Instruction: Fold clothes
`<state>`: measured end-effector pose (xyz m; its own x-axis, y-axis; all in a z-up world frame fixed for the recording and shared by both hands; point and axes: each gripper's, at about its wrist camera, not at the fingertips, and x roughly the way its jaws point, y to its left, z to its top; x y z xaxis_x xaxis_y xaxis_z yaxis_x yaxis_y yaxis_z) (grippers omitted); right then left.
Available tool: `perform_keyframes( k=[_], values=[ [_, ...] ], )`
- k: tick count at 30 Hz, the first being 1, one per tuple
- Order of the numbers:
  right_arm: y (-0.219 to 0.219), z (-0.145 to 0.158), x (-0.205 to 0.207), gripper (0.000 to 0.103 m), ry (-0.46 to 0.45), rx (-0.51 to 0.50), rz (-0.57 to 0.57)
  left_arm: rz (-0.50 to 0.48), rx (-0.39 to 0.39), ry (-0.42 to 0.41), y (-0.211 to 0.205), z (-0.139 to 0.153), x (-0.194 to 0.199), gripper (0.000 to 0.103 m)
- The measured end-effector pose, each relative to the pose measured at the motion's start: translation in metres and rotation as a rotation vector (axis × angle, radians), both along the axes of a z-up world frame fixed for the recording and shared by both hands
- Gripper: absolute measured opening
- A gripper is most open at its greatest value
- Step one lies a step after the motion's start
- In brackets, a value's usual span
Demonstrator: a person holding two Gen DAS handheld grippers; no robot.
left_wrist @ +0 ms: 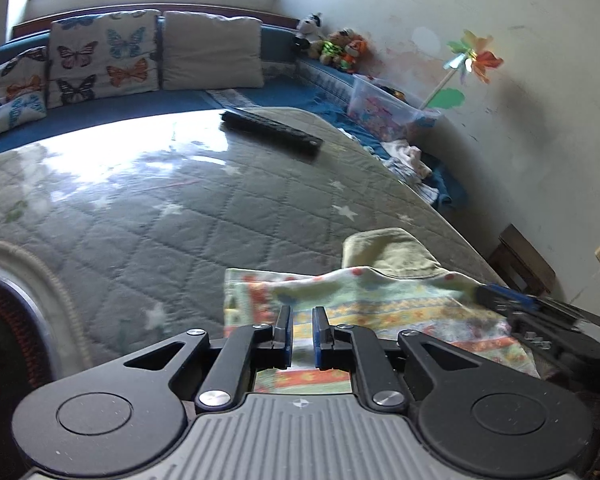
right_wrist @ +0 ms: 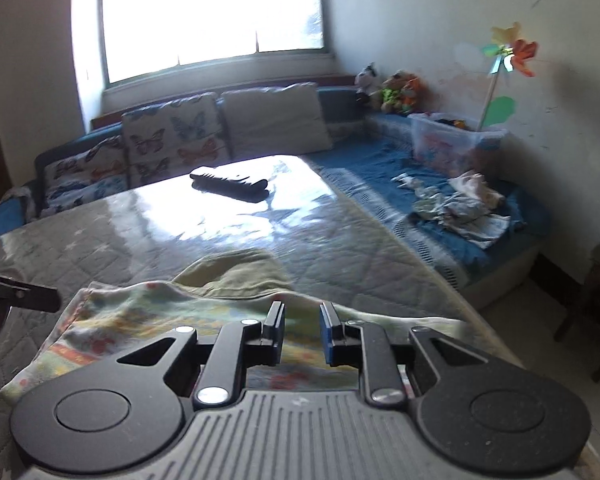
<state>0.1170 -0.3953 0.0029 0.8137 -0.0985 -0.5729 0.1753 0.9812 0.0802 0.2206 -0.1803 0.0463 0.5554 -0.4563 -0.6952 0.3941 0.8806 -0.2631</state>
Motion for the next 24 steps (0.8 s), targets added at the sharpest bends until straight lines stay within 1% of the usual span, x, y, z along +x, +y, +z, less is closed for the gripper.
perform_keyframes(
  k=[5,10,13,17,20,22,24],
  values=[
    [0.004,-0.011,0.02,0.019,0.024,0.015,0.008,-0.031,0.016,0.007,-0.019,-0.007,0.01,0.011],
    [0.005,-0.018,0.025,0.02,0.037,-0.006,0.002,-0.062,0.05,0.014,-0.037,-0.017,0.02,0.011],
    [0.005,-0.014,0.021,0.02,0.032,-0.006,0.005,-0.067,0.076,0.022,-0.043,-0.025,0.021,0.011],
    [0.01,-0.006,0.01,0.02,0.01,0.002,0.029,-0.074,0.086,0.007,-0.043,-0.025,0.017,0.012],
    [0.021,-0.001,-0.001,0.02,0.005,-0.001,0.08,-0.077,0.09,-0.002,-0.042,-0.022,0.012,0.012],
    [0.029,0.0,-0.007,0.021,0.008,-0.011,0.104,-0.079,0.098,-0.01,-0.041,-0.02,0.007,0.014],
    [0.035,0.002,-0.013,0.021,0.007,-0.017,0.118,-0.081,0.108,-0.02,-0.038,-0.018,0.001,0.02]
  ],
)
